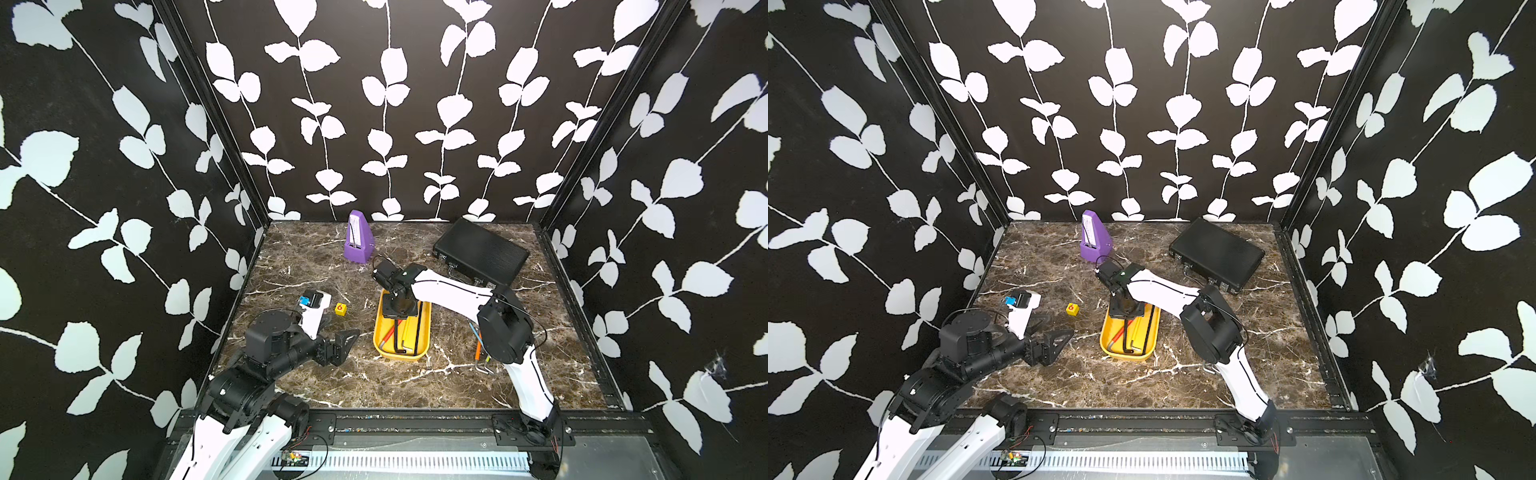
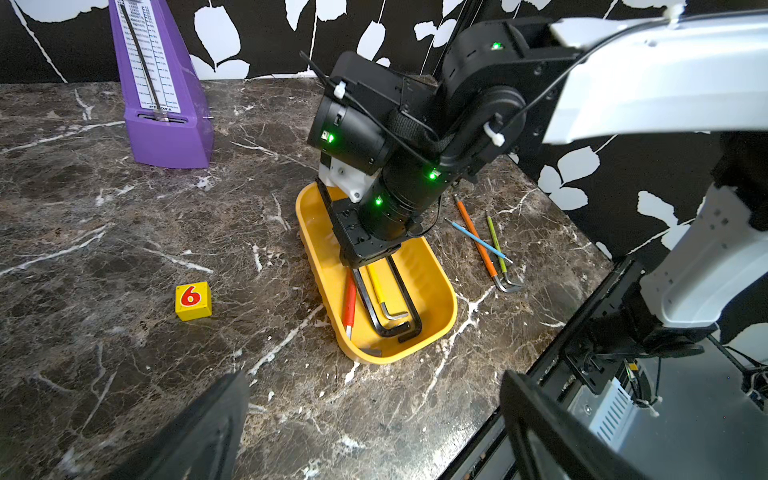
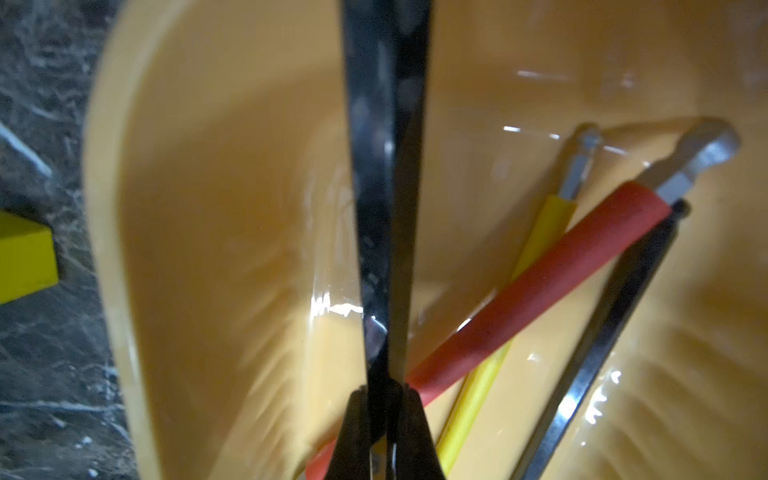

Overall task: Put the hex key on the desktop into the storage box
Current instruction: Pick up the Allen key from the storage box, then place the Allen key in the storage box.

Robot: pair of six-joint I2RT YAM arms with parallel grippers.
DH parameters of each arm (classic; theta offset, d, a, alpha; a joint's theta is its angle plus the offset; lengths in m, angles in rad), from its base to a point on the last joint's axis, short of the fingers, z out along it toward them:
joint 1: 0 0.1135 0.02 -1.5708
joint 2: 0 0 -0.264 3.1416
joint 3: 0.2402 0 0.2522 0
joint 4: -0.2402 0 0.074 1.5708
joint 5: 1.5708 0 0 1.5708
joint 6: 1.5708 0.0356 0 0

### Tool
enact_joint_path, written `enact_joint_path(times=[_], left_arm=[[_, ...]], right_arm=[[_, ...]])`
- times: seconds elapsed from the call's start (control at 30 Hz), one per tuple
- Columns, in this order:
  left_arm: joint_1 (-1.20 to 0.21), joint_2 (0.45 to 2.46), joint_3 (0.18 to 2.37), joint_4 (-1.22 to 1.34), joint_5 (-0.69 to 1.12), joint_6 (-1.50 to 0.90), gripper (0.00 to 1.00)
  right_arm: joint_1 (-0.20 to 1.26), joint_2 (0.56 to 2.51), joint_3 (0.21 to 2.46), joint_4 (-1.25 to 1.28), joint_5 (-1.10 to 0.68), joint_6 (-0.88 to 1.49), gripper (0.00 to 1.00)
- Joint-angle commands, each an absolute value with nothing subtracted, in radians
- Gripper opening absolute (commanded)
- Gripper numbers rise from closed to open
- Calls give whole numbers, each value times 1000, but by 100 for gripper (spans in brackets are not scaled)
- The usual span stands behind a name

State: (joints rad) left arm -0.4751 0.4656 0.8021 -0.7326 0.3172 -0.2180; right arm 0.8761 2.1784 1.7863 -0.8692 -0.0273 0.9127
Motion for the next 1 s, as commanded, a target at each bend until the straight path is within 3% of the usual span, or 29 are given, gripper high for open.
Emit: enact_joint_path(times=[0.0,0.27,0.57,0.97], left_arm=[[-479,462,792,-720,320,-225,95],[-478,465,793,-720,320,-225,96],[-479,461,792,-719,321,-225,96],[-480,460,792,-718,318,-224,96]], right_arm=[[870,2136,1794,-880,-25,935,0],[853,2056,1841,-925,-37,928,0],[828,2126,2061,-1199,-125,651,0],[836,2197,2036,-1217,-213,545,0]])
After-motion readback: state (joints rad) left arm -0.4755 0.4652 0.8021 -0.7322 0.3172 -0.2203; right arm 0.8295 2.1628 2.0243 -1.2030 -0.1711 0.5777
